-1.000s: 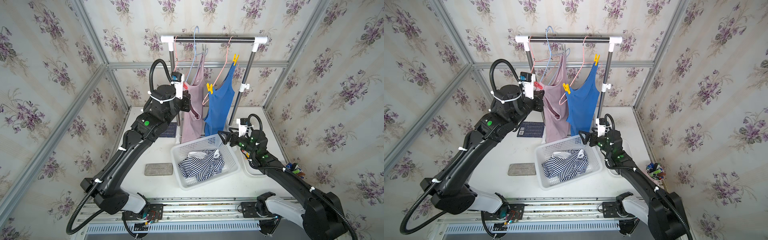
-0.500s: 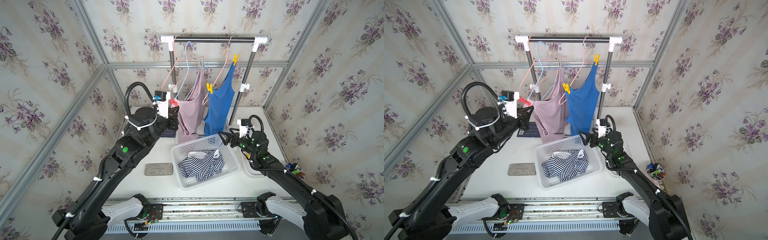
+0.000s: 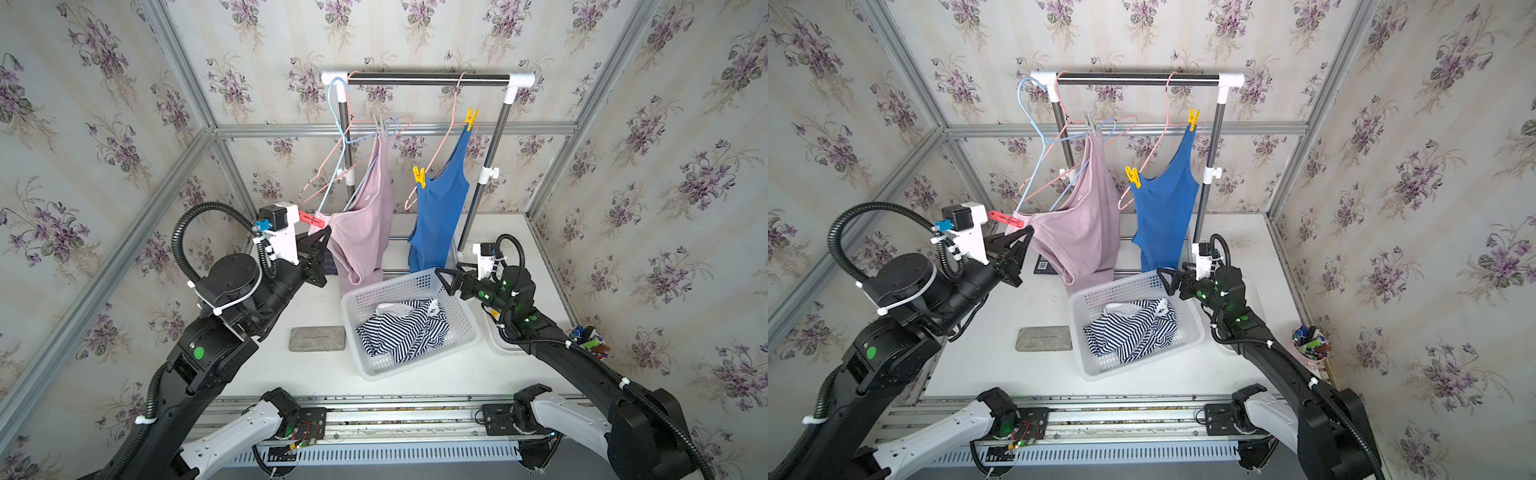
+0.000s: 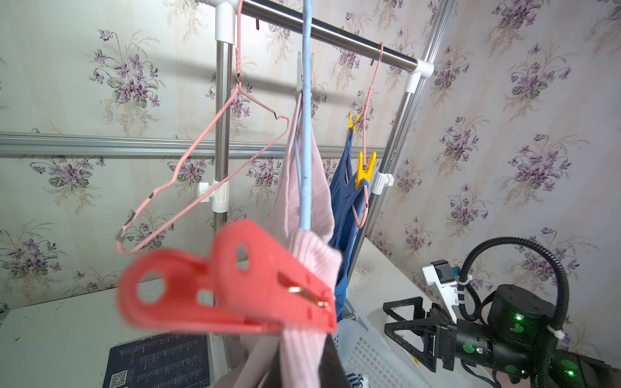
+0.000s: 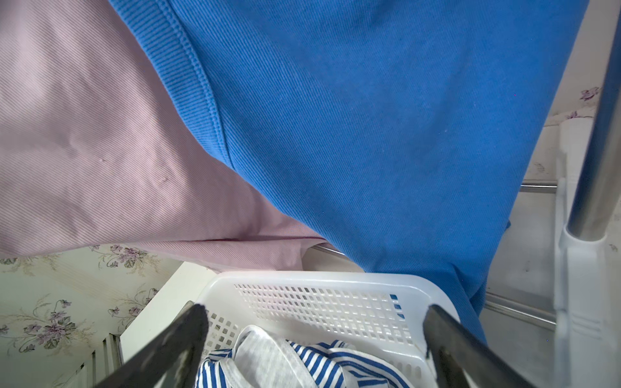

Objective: Remove the clothespins securing tank tops to the hanger
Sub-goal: Pick up the hanger from the clothesline, then remove the clothespin from the hanger.

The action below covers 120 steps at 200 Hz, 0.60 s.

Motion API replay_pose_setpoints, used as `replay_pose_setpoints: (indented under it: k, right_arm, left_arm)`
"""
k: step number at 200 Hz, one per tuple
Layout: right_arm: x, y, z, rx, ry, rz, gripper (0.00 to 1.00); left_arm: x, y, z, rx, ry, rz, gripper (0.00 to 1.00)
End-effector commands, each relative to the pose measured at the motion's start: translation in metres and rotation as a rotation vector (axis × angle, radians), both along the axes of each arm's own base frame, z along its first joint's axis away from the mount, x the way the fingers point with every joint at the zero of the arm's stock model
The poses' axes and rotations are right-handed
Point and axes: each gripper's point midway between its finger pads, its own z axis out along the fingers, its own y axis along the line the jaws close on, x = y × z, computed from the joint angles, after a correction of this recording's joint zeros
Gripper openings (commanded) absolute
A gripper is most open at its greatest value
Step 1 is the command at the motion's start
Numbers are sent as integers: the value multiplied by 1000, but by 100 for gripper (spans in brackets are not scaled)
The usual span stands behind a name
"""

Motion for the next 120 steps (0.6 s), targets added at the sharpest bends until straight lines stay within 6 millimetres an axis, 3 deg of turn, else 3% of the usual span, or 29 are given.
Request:
replay_pose_setpoints:
  k: [1, 64, 120]
  right_arm:
    - [0, 3, 8, 22, -20, 17, 99]
    - [-2, 2, 7, 31, -25, 15, 99]
    - [-4, 1, 5, 29, -25, 10, 100]
  left_arm:
    - [-11, 5, 26, -73, -70, -17, 0]
    - [-56, 19, 77, -140, -205, -104, 0]
    - [-91, 44, 99, -192, -291, -103, 0]
